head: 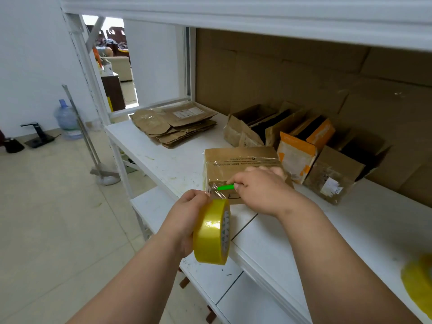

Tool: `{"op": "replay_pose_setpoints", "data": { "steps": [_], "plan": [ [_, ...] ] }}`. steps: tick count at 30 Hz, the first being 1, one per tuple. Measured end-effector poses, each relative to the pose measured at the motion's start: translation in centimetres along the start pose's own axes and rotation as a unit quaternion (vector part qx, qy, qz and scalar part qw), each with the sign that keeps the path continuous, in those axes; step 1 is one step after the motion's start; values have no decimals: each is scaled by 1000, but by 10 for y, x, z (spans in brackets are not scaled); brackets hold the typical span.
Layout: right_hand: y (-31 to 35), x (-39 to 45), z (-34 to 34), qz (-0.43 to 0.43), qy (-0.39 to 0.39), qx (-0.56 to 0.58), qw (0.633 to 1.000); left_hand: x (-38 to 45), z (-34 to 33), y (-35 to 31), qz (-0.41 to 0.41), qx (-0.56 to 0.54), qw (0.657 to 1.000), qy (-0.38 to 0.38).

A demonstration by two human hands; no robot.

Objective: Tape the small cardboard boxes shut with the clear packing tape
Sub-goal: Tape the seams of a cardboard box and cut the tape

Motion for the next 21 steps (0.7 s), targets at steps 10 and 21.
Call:
{"op": "replay_pose_setpoints", "data": {
  "steps": [10,21],
  "plan": [
    [18,6,7,-3,43,-43,998,3,0,-2,-7,15,1000,-5],
    [27,6,9,2,20,-50,999,7,2,-6,-10,27,999,-16]
  ]
}}
Point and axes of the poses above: each hand's wrist, its own x-axis towards the middle knuckle, its own z-axis out of the back of the hand, y = z × x, the point moved 2 cm from there along x, towards the middle knuckle, and after that the axes turned 15 degrees about -z, right-handed, at the moved point
